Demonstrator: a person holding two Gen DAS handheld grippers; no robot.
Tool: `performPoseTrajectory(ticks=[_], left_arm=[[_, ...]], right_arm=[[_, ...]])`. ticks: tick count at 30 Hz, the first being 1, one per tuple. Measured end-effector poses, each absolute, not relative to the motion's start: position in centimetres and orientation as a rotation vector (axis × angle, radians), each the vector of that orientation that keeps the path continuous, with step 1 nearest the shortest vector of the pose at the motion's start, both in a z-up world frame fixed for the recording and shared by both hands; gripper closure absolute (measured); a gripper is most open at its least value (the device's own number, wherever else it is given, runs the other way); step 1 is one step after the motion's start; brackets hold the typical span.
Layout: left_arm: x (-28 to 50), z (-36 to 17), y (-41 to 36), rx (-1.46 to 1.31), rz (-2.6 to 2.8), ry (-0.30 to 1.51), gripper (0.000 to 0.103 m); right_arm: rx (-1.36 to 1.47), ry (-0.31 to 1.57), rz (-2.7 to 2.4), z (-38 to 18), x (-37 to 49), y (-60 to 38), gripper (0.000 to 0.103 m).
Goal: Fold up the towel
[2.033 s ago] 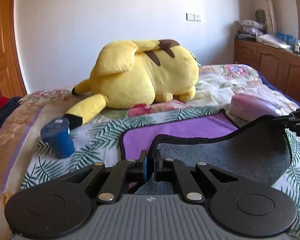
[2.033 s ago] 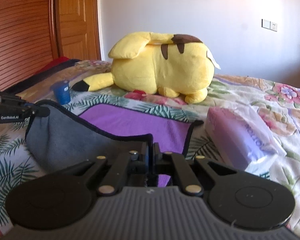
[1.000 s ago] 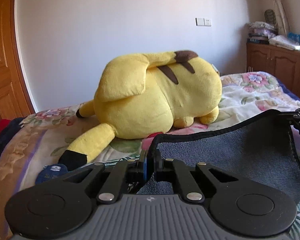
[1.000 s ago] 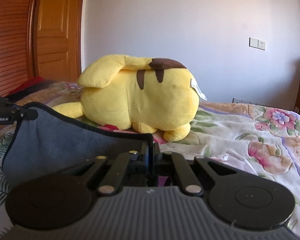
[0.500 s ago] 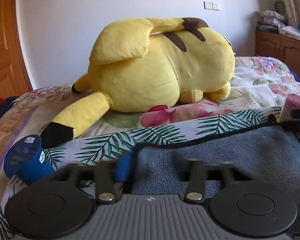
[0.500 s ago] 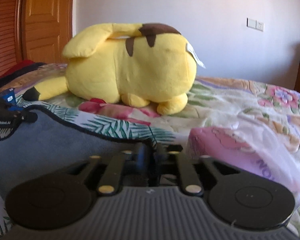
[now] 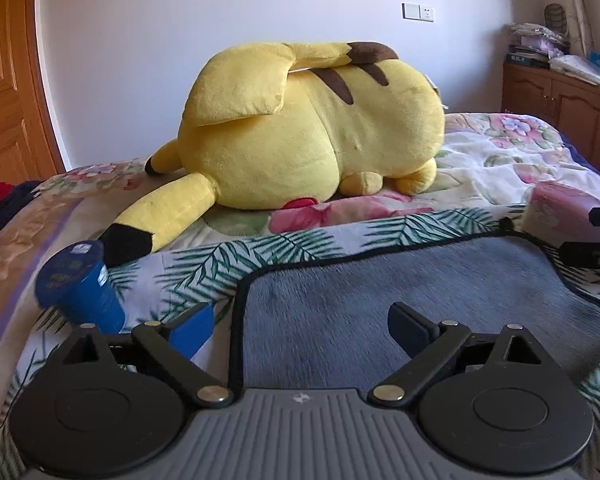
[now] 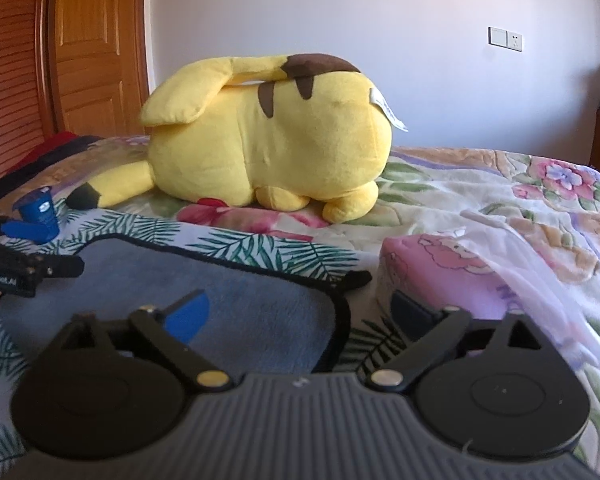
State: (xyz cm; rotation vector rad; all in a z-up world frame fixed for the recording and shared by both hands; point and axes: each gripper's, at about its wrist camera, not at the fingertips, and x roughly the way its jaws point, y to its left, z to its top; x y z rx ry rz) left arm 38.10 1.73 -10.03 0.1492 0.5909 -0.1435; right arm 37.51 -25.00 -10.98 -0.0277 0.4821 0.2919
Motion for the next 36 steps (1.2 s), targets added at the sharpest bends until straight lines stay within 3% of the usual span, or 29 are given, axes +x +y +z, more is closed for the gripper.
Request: performPoseTrajectory(ticks=[5, 36], left_arm=[[35.1, -8.6, 1.1, 0.169, -0.14, 0.599, 0.0], [21.1, -0.4, -1.3, 0.203, -0.101, 0.562, 0.0]], right_arm=[[0.008, 0.502, 0.286, -9.6, 35.5, -25.6, 0.0], [0.003, 0.466, 0.257, -1.6, 22.9, -25.7, 0.0]])
